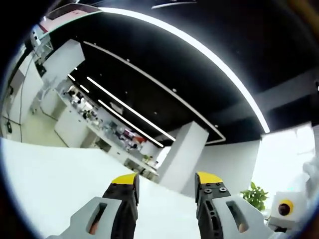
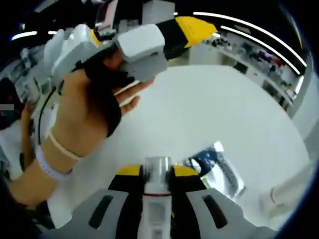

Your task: Arrange the skincare products in the storage area until every visible bottle or jar stands upright without overlapping.

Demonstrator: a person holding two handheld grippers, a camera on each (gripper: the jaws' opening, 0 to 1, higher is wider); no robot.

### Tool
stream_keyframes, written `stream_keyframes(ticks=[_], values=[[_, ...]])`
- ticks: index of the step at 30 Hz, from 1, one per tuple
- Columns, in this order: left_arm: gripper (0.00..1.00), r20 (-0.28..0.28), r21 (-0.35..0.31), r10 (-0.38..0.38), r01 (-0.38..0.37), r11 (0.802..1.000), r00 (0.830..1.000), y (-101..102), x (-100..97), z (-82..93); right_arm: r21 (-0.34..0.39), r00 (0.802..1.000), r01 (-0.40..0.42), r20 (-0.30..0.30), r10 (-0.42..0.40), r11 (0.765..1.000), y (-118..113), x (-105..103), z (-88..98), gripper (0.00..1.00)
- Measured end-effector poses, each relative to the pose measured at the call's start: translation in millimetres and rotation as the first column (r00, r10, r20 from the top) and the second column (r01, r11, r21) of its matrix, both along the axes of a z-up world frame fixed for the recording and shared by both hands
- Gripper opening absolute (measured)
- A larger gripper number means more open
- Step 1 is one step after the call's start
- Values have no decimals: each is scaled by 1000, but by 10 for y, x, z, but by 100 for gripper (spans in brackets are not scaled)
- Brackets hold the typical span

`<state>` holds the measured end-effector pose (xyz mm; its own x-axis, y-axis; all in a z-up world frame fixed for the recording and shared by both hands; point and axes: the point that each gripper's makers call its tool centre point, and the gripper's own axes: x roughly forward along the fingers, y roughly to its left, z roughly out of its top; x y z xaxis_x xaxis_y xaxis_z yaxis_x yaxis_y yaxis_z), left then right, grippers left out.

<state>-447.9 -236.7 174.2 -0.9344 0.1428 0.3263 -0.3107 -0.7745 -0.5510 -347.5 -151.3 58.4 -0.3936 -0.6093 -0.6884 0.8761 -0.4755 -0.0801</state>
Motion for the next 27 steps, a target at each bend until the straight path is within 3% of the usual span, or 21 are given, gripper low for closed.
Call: stream_keyframes(ticks=[7, 15, 17, 19, 21, 22, 24, 26, 27], values=[[46, 0, -32, -90, 90, 995, 996, 209, -14, 9, -172, 995, 59, -64, -71, 983, 263, -160, 354, 19], [47, -29, -89, -230, 227, 970, 973, 574, 33, 96, -440, 974, 126, -117, -196, 889, 747, -424, 834, 19], [47, -24, -68, -306, 304, 950, 952, 731, 47, 73, -505, 964, 137, -130, -231, 853, 918, -470, 906, 19], [47, -18, -54, -401, 399, 915, 916, 927, 64, 27, -555, 956, 157, -121, -266, 817, 1071, -518, 944, 19], [48, -5, -42, -460, 459, 887, 888, 1060, 71, -16, -635, 946, 179, -99, -308, 752, 1273, -561, 1006, 19], [49, -4, -35, -482, 481, 876, 876, 1109, 80, -26, -645, 944, 186, -93, -318, 741, 1328, -573, 1008, 19], [50, -28, 2, -550, 550, 835, 835, 1265, 118, -27, -696, 944, 154, -105, -311, 701, 1437, -567, 1058, 19], [51, -38, 36, -624, 625, 780, 781, 1417, 175, -46, -735, 939, 162, -91, -332, 659, 1535, -586, 1058, 19], [51, -28, 26, -646, 647, 762, 763, 1481, 194, -73, -732, 939, 164, -89, -332, 661, 1572, -603, 1028, 19]])
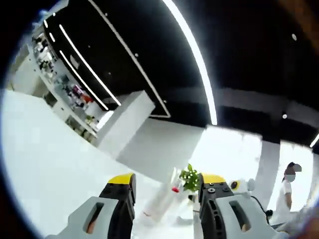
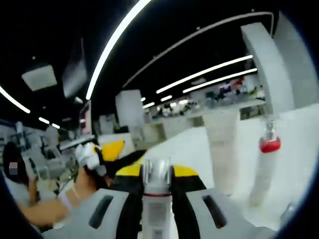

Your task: Arrange the skincare products in the storage area until every visible bottle or jar stands upright without overlapping.

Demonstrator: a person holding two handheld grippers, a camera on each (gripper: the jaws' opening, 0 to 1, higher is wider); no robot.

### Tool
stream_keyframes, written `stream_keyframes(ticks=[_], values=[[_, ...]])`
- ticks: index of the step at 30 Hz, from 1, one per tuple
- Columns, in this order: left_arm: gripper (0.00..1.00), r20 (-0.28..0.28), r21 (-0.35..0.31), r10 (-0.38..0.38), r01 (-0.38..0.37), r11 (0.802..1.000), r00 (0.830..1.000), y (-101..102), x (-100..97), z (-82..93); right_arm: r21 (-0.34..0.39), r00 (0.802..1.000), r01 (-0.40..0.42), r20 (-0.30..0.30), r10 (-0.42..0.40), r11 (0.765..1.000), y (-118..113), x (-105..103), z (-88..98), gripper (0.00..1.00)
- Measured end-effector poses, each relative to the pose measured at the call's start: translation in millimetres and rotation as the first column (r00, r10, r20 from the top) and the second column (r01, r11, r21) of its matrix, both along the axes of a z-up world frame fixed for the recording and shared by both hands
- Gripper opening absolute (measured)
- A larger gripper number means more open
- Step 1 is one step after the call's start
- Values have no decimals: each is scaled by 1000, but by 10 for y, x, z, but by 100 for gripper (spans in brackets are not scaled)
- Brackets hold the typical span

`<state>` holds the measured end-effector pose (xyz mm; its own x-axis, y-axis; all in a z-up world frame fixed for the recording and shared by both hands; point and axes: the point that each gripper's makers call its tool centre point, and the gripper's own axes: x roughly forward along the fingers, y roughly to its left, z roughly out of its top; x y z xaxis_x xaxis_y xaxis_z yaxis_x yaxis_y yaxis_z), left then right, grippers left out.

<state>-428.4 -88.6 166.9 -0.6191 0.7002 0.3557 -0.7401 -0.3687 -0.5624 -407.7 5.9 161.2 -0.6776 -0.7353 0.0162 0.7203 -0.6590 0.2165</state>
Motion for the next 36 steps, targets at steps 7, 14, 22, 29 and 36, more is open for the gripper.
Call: stream_keyframes(ticks=[7, 14, 22, 29, 36], values=[[80, -14, -184, -89, 85, 979, 996, 469, 190, -210, -128, 999, -13, 40, 18, 992, 115, -24, 97, 19], [80, -61, -346, -244, 209, 915, 968, 888, 453, -347, -214, 993, -120, -46, 112, 969, 79, 95, 362, 19], [60, -70, -380, -428, 372, 847, 901, 1158, 803, -401, -287, 961, -271, -31, 274, 919, -52, 238, 339, 19], [49, -48, -301, -529, 493, 816, 847, 1200, 1040, -326, -316, 927, -363, -31, 373, 876, -120, 341, 300, 19], [25, -34, -338, -563, 520, 784, 826, 1236, 1099, -386, -292, 898, -431, -44, 438, 854, -199, 491, 285, 19]])
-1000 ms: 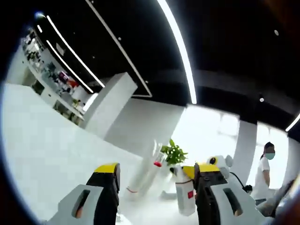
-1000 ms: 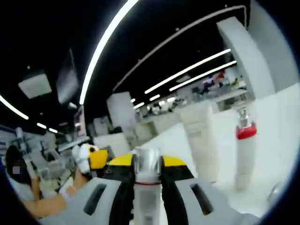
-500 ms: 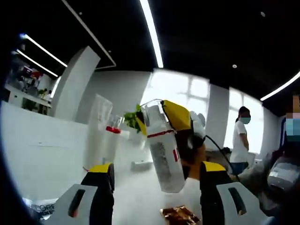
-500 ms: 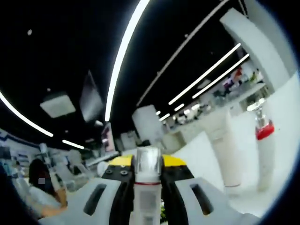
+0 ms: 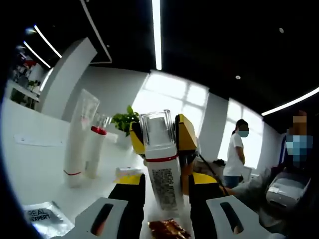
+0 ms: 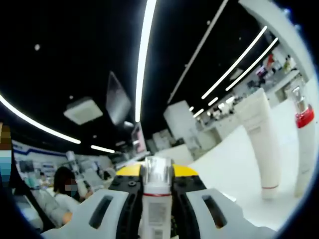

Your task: Arrange the skincare products in the storage area until every visible bottle or jar stands upright without overlapping.

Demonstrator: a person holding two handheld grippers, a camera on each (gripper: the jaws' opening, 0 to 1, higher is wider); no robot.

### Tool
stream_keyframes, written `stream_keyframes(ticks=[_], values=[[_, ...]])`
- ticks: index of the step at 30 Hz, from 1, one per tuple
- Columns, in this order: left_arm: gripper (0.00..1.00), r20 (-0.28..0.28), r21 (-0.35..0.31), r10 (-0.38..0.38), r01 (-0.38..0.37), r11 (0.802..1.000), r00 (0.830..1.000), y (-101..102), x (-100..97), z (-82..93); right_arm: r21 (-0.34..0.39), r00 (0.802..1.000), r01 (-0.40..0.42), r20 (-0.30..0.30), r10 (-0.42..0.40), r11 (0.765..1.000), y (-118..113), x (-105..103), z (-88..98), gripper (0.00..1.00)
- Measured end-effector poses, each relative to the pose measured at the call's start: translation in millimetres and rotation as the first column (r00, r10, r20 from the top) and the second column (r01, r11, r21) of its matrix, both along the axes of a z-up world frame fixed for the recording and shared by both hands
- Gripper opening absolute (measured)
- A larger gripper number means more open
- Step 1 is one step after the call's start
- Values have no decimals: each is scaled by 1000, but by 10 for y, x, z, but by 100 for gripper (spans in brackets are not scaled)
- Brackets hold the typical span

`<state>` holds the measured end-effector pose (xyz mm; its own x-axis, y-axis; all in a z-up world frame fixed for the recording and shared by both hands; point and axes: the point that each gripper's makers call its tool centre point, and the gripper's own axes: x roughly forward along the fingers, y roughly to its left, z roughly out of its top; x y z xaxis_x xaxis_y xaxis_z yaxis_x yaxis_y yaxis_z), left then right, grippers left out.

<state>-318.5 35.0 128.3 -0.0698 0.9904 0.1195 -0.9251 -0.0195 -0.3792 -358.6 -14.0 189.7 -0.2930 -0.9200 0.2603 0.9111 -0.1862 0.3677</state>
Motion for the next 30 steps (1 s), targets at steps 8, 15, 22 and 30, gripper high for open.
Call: stream_keyframes(ticks=[8, 15, 22, 30], values=[[22, 33, -65, 70, -68, 996, 997, -22, -83, -96, 66, 987, 65, -152, -55, 996, 70, -73, -27, 20], [21, 25, -52, 145, -143, 988, 989, -187, -297, -70, 140, 993, 22, -116, -6, 990, 135, -137, -293, 35], [21, -68, -171, 186, -195, 966, 980, -180, -395, -269, 134, 998, -54, -8, 56, 990, 126, -185, -521, 36], [22, -116, -221, 171, -194, 956, 978, -113, -380, -359, 221, 993, -110, -24, 118, 969, 49, -81, -652, 21]])
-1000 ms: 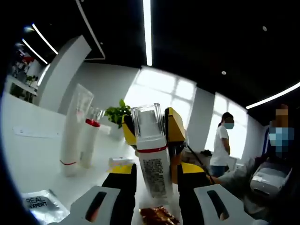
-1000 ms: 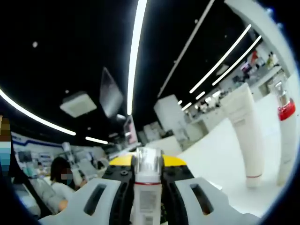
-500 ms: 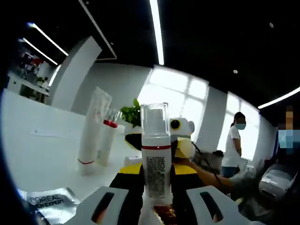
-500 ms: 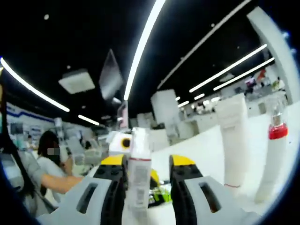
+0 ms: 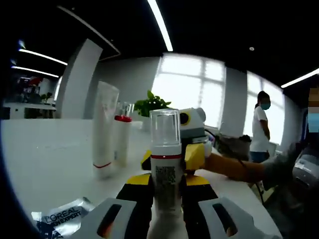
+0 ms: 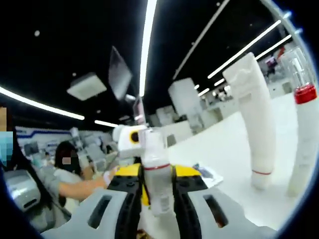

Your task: Arrange the skincare products in the storage area until every visible bottle or jar stands upright without overlapping.

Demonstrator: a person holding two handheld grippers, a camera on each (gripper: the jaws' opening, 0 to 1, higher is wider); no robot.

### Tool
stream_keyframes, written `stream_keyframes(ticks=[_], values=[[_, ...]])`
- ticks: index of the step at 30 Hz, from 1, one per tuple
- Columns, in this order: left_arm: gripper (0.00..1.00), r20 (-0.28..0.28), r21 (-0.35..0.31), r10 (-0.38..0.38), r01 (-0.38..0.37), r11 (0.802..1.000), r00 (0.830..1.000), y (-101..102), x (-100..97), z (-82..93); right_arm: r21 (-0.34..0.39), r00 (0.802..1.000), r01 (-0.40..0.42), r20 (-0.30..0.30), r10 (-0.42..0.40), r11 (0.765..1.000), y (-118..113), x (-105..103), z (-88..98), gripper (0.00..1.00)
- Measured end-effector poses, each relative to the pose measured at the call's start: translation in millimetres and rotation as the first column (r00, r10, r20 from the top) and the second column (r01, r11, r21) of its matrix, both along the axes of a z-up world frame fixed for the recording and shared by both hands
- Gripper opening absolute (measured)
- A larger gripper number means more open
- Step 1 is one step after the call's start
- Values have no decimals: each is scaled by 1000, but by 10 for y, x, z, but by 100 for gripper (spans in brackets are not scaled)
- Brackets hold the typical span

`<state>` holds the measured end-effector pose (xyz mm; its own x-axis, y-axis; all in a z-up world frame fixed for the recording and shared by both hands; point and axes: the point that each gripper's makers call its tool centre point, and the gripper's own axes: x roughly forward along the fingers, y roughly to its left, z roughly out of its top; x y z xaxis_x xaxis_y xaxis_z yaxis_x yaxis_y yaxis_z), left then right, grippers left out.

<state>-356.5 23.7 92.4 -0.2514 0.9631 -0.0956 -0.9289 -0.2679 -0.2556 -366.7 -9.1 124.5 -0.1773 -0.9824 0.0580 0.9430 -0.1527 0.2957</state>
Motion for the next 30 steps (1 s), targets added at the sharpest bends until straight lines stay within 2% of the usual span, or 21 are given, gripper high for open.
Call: stream_keyframes(ticks=[4, 6, 8, 17, 25, 28, 30], values=[[22, -41, -24, 6, -7, 1000, 999, 7, -9, -32, 26, 999, 7, -34, -6, 1000, 11, 23, -36, 21], [22, -47, -41, 22, -24, 999, 999, 20, -35, -55, 46, 994, 24, -104, -19, 999, 19, 28, -55, 21], [23, -60, -51, 34, -38, 998, 998, 13, -77, -67, 48, 990, 33, -135, -26, 998, 20, 37, -66, 20], [28, -67, -103, 94, -101, 990, 993, -49, -243, -153, 55, 978, 86, -194, -74, 995, 112, 5, -117, 20], [28, -59, -142, 114, -122, 982, 992, -65, -277, -248, 106, 969, 171, -200, -147, 980, 216, -190, -247, 20], [28, -61, -152, 117, -125, 980, 991, -66, -278, -270, 140, 960, 228, -195, -199, 964, 262, -301, -336, 20], [28, -60, -156, 119, -127, 980, 991, -64, -279, -276, 120, 957, 245, -188, -220, 962, 288, -348, -308, 20]])
